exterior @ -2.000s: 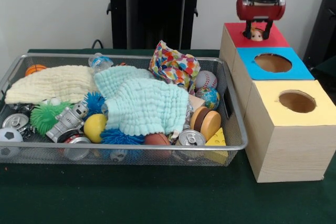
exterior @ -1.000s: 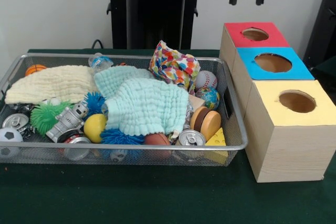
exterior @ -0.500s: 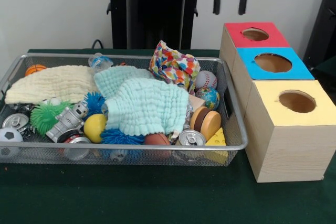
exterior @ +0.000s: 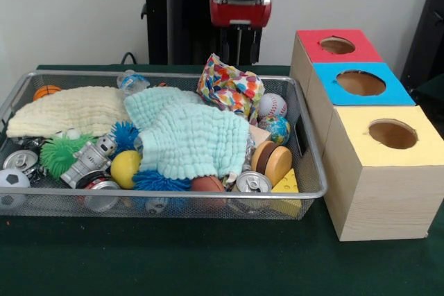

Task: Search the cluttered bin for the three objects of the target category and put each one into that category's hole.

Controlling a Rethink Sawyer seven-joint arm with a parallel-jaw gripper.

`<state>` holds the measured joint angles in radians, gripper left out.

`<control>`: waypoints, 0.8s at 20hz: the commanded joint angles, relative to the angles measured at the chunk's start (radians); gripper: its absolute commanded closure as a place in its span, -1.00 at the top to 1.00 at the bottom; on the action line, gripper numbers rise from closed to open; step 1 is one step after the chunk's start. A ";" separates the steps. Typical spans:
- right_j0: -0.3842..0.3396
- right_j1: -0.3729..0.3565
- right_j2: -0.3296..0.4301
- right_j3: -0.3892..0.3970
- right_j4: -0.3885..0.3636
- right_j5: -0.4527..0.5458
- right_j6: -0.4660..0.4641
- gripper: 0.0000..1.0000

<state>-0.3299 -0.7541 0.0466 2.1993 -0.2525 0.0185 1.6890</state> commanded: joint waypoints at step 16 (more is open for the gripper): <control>-0.062 0.346 0.015 -0.233 -0.278 -0.155 0.024 1.00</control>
<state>-0.3329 -0.6234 0.0547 2.1785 -0.4558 -0.1590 1.6893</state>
